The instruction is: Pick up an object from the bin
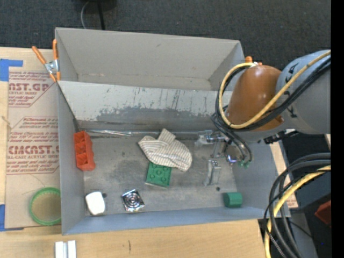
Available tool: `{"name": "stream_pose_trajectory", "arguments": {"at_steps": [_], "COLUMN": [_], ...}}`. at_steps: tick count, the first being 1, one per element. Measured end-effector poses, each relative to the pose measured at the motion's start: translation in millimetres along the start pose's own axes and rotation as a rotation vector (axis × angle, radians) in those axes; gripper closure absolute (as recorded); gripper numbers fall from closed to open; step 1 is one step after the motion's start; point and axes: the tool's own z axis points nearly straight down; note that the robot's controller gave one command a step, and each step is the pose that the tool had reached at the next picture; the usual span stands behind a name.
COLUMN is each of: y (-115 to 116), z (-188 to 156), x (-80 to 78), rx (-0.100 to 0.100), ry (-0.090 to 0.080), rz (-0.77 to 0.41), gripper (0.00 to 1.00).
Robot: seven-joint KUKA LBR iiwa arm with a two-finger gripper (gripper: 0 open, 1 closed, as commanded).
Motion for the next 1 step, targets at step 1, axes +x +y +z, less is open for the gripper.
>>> {"name": "stream_pose_trajectory", "arguments": {"at_steps": [1], "y": [0.1], "z": [-4.1], "x": [-1.9], "rx": [0.001], "ry": [-0.007], "rz": [0.0], "gripper": [0.0]}}
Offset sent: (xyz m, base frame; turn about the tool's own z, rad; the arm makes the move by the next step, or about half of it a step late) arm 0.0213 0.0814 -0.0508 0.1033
